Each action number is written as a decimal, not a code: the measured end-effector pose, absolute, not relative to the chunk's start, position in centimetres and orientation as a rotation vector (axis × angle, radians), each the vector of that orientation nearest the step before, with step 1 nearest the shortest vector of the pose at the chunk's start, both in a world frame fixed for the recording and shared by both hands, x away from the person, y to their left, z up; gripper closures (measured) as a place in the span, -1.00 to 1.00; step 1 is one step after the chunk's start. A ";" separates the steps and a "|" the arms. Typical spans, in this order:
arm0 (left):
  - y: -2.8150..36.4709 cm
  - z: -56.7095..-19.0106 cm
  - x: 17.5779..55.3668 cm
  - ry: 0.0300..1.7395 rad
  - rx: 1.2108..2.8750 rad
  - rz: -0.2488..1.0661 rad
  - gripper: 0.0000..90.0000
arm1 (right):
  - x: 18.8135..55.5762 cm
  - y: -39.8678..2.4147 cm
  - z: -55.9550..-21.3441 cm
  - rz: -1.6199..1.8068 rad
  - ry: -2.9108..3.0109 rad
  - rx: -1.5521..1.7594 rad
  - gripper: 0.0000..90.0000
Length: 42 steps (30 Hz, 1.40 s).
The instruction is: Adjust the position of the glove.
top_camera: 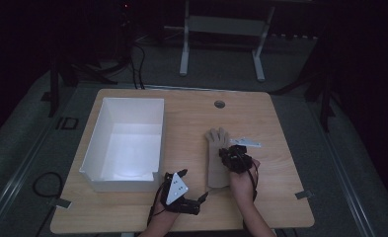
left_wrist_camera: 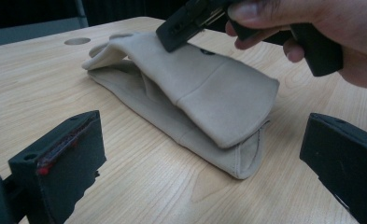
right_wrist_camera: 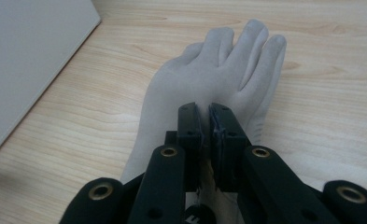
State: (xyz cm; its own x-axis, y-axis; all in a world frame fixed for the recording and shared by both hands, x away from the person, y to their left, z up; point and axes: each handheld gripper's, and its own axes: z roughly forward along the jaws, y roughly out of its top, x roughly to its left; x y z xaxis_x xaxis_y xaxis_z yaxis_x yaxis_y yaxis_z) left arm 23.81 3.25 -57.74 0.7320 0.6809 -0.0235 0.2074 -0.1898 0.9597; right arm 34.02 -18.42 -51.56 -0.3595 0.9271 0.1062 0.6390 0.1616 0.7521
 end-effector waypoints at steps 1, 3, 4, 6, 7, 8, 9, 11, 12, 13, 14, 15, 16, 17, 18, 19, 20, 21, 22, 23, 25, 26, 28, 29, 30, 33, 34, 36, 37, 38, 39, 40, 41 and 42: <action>3.2 -57.7 23.8 0.705 1.748 0.498 -0.99 | 34.0 -18.3 -51.7 1.034 2.068 1.495 0.84; 3.2 -57.7 23.8 0.705 1.748 0.497 -0.99 | 34.1 -18.2 -52.1 1.026 2.080 1.498 0.84; 3.2 -57.7 23.8 0.705 1.748 0.497 -0.99 | 34.1 -18.2 -52.1 1.026 2.080 1.498 0.84; 3.3 -57.7 23.8 0.705 1.748 0.497 -0.99 | 34.1 -18.0 -52.5 1.027 2.087 1.505 0.83; 3.3 -57.7 23.8 0.705 1.748 0.496 -0.99 | 34.1 -17.9 -52.6 1.026 2.090 1.510 0.82; 3.3 -57.7 23.8 0.705 1.748 0.496 -0.99 | 34.1 -17.8 -52.6 1.039 2.090 1.520 0.81; 3.3 -57.7 23.8 0.705 1.748 0.494 -0.99 | 34.1 -17.8 -52.7 1.049 2.088 1.523 0.80; 3.3 -57.7 23.8 0.705 1.748 0.495 -0.99 | 34.0 -17.7 -52.8 1.035 2.085 1.518 0.77; 3.3 -57.7 23.8 0.703 1.748 0.495 -0.99 | 34.0 -17.7 -52.9 1.033 2.086 1.519 0.76; 3.3 -57.7 23.8 0.703 1.749 0.495 -0.99 | 34.1 -17.8 -53.1 1.028 2.083 1.529 0.76; 3.3 -57.7 23.8 0.703 1.749 0.495 -0.99 | 34.1 -17.9 -53.2 1.024 2.084 1.533 0.75; 3.3 -57.7 23.8 0.703 1.749 0.495 -0.99 | 34.2 -17.9 -53.4 1.012 2.084 1.531 0.72; 3.3 -57.7 23.8 0.703 1.749 0.495 -0.99 | 34.2 -17.9 -53.4 1.012 2.084 1.531 0.72; 3.3 -57.7 23.8 0.703 1.748 0.494 -0.99 | 34.2 -17.9 -54.0 0.986 2.092 1.520 0.64; 3.3 -57.7 23.8 0.703 1.748 0.494 -0.99 | 34.2 -17.9 -54.0 0.986 2.092 1.520 0.64; 3.3 -57.7 23.8 0.704 1.748 0.492 -0.99 | 34.3 -17.9 -54.6 0.970 2.105 1.508 0.55; 3.3 -57.7 23.8 0.704 1.748 0.492 -0.99 | 34.3 -17.9 -54.6 0.970 2.105 1.508 0.55; 3.3 -57.7 23.8 0.707 1.747 0.493 -0.99 | 34.3 -18.0 -54.9 0.976 2.114 1.494 0.42; 3.3 -57.7 23.8 0.707 1.747 0.493 -0.99 | 34.3 -18.0 -54.9 0.976 2.114 1.494 0.42; 3.3 -57.7 23.9 0.705 1.749 0.487 -0.99 | 34.3 -18.0 -54.7 0.995 2.125 1.472 0.21; 3.3 -57.7 23.9 0.705 1.751 0.489 -0.99 | 34.3 -18.0 -54.3 1.006 2.143 1.431 -0.02; 3.2 -57.7 23.8 0.704 1.752 0.490 -0.99 | 34.3 -18.1 -54.0 1.012 2.140 1.419 -0.06; 3.2 -57.7 23.8 0.701 1.754 0.492 -0.99 | 34.3 -18.4 -53.7 1.044 2.150 1.404 -0.20; 3.2 -57.7 23.8 0.689 1.756 0.491 -0.99 | 34.6 -18.8 -53.0 1.092 2.158 1.388 -0.48; 3.2 -57.7 23.8 0.689 1.756 0.491 -0.99 | 34.6 -18.8 -53.0 1.092 2.158 1.388 -0.48; 3.1 -57.7 23.7 0.679 1.763 0.500 -0.99 | 34.8 -19.6 -51.7 1.138 2.210 1.256 -0.75; 3.0 -57.7 23.7 0.677 1.767 0.502 -0.99 | 34.8 -19.9 -51.4 1.146 2.231 1.234 -0.75; 3.0 -57.7 23.7 0.678 1.771 0.505 -0.99 | 34.8 -20.2 -51.2 1.171 2.246 1.216 -0.75; 2.9 -57.7 23.8 0.684 1.774 0.508 -0.99 | 35.0 -20.9 -51.0 1.179 2.270 1.176 -0.68; 2.9 -57.7 23.8 0.684 1.774 0.508 -0.99 | 35.0 -20.9 -51.0 1.179 2.270 1.176 -0.68; 2.9 -57.7 23.7 0.682 1.753 0.510 -0.99 | 35.1 -21.7 -50.9 1.195 2.278 1.093 -0.69; 2.9 -57.7 23.7 0.682 1.753 0.510 -0.99 | 35.1 -21.9 -50.8 1.196 2.283 1.081 -0.69; 2.9 -57.7 23.8 0.693 1.771 0.505 -0.99 | 35.1 -22.3 -50.7 1.199 2.300 1.051 -0.69; 2.9 -57.7 23.8 0.687 1.781 0.502 -0.99 | 35.1 -22.6 -50.6 1.178 2.312 1.043 -0.68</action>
